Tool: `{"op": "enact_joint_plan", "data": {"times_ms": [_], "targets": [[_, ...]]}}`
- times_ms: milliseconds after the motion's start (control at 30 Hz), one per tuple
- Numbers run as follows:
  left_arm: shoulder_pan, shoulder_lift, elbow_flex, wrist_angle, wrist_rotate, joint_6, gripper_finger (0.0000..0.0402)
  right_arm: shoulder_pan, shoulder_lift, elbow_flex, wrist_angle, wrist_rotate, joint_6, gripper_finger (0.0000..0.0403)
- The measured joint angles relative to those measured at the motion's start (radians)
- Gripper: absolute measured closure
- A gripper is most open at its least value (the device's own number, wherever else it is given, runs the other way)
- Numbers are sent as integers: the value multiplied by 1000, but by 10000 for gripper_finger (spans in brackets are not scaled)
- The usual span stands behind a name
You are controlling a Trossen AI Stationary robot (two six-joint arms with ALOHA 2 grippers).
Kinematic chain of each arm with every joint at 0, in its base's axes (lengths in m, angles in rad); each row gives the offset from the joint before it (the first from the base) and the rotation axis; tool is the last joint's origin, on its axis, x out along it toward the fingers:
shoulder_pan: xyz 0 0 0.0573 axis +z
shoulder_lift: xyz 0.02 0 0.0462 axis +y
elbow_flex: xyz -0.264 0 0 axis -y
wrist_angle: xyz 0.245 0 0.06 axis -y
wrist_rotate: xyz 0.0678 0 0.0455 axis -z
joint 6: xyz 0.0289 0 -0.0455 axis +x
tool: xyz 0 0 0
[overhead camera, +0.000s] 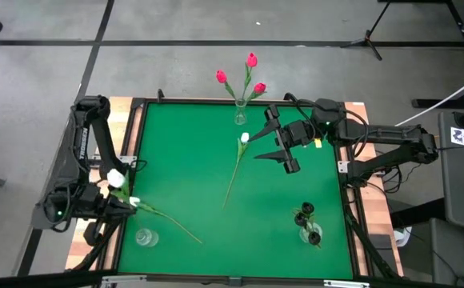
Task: Sort flowers into vase by color
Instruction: Put the right white tulip into the bottom left transparent vase
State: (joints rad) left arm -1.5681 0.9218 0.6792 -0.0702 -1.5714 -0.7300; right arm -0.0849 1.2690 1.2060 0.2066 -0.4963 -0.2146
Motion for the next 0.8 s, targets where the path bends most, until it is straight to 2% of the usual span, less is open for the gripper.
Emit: {"op": "enact_joint_plan", "data": {"times_ms": [433, 567, 800], "targets": [[-247, -18, -23, -72, 2, 3, 400, 0, 19, 0, 29, 287, 30, 189], [-251, -18, -23, -142, 1, 1, 400, 0, 33, 0, 34, 326, 38, 189], [-209, -18, -23, -211, 0, -5, 399, 0, 46, 0, 26, 329, 54, 189]]}}
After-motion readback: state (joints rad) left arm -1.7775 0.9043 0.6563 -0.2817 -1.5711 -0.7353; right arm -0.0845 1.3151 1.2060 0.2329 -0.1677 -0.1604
